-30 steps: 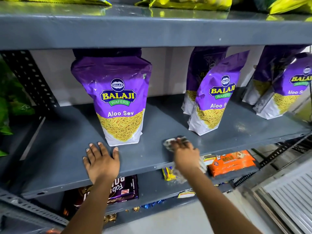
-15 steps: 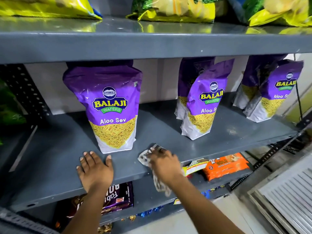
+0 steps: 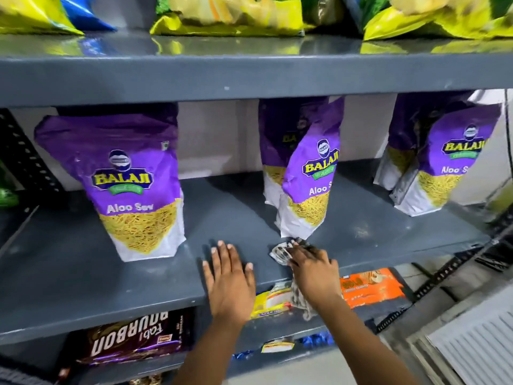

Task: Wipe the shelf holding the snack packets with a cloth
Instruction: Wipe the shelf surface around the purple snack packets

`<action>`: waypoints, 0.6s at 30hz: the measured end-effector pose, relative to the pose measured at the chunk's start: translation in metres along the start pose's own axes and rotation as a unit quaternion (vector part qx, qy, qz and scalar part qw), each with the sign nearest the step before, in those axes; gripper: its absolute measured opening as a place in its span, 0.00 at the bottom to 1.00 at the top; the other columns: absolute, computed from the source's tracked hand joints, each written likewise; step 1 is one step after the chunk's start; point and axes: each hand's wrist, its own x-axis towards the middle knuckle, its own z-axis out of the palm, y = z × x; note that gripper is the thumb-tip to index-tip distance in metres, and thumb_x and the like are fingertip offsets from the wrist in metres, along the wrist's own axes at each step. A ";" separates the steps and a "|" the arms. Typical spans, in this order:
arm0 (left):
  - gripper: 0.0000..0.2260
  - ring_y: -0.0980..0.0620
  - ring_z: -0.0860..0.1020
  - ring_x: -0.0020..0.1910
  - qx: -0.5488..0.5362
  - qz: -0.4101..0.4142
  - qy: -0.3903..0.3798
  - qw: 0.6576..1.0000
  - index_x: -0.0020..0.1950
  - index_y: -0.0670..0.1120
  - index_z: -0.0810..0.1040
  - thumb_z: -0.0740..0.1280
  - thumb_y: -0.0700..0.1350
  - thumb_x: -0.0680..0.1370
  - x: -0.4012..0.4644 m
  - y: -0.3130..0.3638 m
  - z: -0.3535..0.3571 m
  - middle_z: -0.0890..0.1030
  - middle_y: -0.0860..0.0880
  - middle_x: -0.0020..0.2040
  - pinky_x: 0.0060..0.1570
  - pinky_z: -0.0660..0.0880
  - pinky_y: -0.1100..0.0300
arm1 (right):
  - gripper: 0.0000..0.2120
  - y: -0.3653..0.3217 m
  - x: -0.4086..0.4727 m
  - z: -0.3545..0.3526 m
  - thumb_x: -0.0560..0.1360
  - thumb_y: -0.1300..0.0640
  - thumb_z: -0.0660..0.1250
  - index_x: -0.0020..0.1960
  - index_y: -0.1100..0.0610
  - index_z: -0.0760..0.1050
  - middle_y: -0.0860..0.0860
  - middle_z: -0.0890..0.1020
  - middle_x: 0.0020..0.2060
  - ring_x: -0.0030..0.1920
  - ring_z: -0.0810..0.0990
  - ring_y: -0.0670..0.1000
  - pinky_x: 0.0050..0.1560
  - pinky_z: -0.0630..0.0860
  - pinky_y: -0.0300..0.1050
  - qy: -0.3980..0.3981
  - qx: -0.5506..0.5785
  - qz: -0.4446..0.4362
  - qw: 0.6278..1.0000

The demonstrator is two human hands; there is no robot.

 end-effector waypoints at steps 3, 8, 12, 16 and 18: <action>0.26 0.44 0.46 0.76 -0.009 -0.052 -0.014 0.999 0.75 0.40 0.51 0.44 0.52 0.80 0.025 0.034 0.009 0.49 0.41 0.77 0.73 0.41 0.49 | 0.16 0.041 0.005 -0.009 0.60 0.50 0.73 0.48 0.44 0.80 0.42 0.87 0.43 0.43 0.83 0.52 0.31 0.77 0.46 0.002 -0.060 -0.010 0.998; 0.26 0.43 0.50 0.76 -0.004 -0.095 -0.034 0.995 0.75 0.39 0.52 0.48 0.52 0.80 0.046 0.060 0.030 0.53 0.41 0.77 0.73 0.47 0.46 | 0.20 0.071 0.011 -0.007 0.54 0.51 0.74 0.46 0.44 0.80 0.41 0.86 0.40 0.38 0.83 0.49 0.29 0.76 0.40 0.006 -0.057 -0.060 0.997; 0.28 0.45 0.49 0.76 -0.012 -0.090 -0.012 0.996 0.75 0.41 0.51 0.47 0.55 0.79 0.043 0.060 0.031 0.52 0.44 0.77 0.74 0.46 0.48 | 0.22 0.074 0.012 -0.005 0.51 0.50 0.77 0.46 0.45 0.81 0.39 0.86 0.42 0.37 0.82 0.48 0.29 0.75 0.39 0.002 -0.038 -0.091 0.995; 0.38 0.47 0.47 0.76 -0.080 -0.070 0.038 0.994 0.75 0.43 0.51 0.48 0.66 0.72 0.040 0.072 0.024 0.52 0.45 0.77 0.74 0.42 0.48 | 0.18 0.076 0.011 -0.007 0.56 0.53 0.68 0.45 0.44 0.81 0.39 0.86 0.41 0.37 0.81 0.49 0.31 0.76 0.39 0.017 -0.027 -0.099 0.995; 0.45 0.49 0.48 0.76 -0.157 -0.054 0.072 0.984 0.75 0.43 0.52 0.47 0.69 0.65 0.039 0.095 0.019 0.53 0.46 0.77 0.74 0.42 0.49 | 0.17 0.075 0.011 -0.009 0.56 0.55 0.71 0.45 0.45 0.81 0.39 0.86 0.41 0.38 0.82 0.49 0.30 0.76 0.41 0.021 -0.020 -0.096 0.995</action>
